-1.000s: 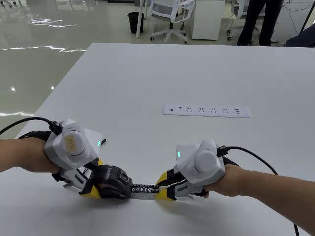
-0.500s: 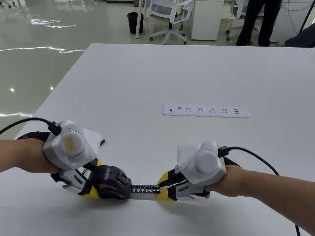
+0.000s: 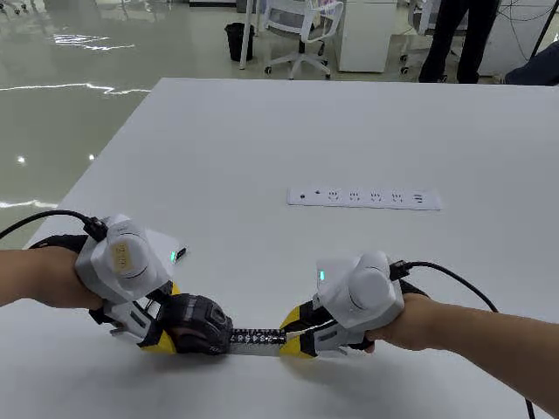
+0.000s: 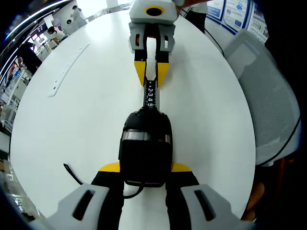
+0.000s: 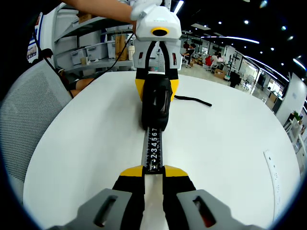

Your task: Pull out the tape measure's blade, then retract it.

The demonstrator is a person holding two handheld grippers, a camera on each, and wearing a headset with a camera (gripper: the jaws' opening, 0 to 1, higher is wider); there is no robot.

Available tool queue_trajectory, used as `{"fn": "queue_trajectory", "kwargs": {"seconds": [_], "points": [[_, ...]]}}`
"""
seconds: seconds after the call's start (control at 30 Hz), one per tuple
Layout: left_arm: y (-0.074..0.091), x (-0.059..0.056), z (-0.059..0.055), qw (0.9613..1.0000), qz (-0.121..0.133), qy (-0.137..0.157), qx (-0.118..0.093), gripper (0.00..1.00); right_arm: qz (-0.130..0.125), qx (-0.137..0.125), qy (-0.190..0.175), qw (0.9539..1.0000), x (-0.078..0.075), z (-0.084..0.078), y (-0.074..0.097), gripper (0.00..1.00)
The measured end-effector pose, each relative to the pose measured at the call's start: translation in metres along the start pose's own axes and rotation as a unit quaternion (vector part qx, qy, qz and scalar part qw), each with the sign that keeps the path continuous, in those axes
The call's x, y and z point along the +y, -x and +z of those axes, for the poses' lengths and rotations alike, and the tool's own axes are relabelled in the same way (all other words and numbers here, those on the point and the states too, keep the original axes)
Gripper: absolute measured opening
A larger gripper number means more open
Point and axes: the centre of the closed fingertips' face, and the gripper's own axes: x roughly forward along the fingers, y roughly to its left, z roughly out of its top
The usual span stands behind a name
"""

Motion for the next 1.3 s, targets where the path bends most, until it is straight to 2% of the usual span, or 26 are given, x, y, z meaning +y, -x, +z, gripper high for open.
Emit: {"fn": "queue_trajectory", "kwargs": {"seconds": [1.3], "points": [[-0.002, 0.001, -0.001, 1.0000, 0.002, 0.001, -0.003, 0.28, -0.004, 0.006, -0.002, 1.0000, 0.001, -0.012, 0.012, 0.12]]}}
